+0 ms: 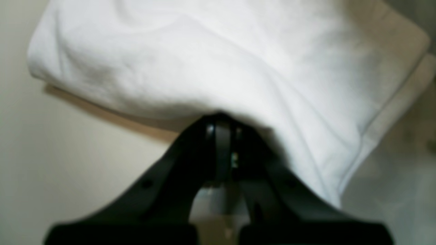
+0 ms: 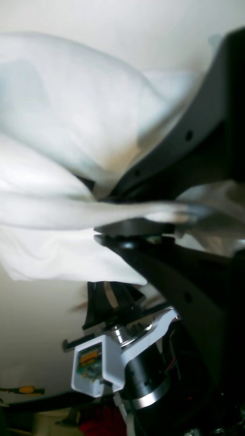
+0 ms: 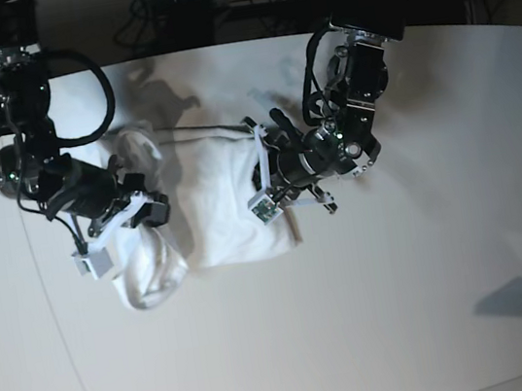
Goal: Fold the T-shirt properly
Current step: 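Fold the shirt again toward the right gripper with the left gripper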
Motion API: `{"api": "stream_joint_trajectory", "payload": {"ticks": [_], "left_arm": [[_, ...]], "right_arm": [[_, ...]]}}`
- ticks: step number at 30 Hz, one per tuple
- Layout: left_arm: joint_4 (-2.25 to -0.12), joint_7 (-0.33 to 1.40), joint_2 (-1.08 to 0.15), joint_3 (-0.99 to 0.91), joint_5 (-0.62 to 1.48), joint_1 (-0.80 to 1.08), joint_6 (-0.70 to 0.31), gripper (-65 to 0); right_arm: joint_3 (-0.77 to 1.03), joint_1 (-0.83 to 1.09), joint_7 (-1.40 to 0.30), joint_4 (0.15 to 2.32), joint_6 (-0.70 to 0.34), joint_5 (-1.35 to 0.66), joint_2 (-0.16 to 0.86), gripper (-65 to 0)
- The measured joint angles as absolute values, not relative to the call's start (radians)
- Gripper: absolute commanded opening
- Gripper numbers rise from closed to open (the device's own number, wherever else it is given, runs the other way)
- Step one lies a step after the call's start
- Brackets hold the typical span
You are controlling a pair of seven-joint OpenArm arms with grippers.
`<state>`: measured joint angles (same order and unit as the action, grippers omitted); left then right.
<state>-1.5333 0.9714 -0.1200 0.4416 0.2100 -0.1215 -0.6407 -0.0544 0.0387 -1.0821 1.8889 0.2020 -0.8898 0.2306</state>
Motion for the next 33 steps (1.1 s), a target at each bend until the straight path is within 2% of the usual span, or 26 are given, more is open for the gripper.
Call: {"api": "stream_joint_trajectory", "payload": {"ticks": [3,9,17,26,29,33], "left_arm": [[-1.533,0.972,-0.120,0.441,0.210,-0.121,-0.641,-65.0],[-1.555,1.047,-0.120,0.440,0.213,-0.134,-0.656,-65.0],[-1.718,1.087,-0.234,0.439,0.199,-0.142,-0.655,-65.0],[-1.723,1.082,-0.310,0.442,0.207,-0.118,-0.656,-65.0],[-1.724,1.084,-0.334,0.442,0.208,-0.101,-0.656,-65.0],[-1.724,1.084,-0.369,0.440,0.205,-0.076,-0.656,-65.0]], "right_arm": [[-0.082,0.039,-1.082,1.889,0.253,-0.888,0.208,-64.3],[-0.094,0.039,-1.076,1.889,0.263,-0.886,0.190,-64.3],[-0.116,0.033,-1.074,1.889,0.263,-0.887,0.187,-64.3],[-0.117,0.025,-1.073,1.889,0.263,-0.888,0.187,-64.3],[-0.117,0.023,-1.027,1.888,0.263,-0.886,0.190,-64.3],[-0.128,0.023,-1.029,1.888,0.264,-0.753,0.184,-64.3]]}}
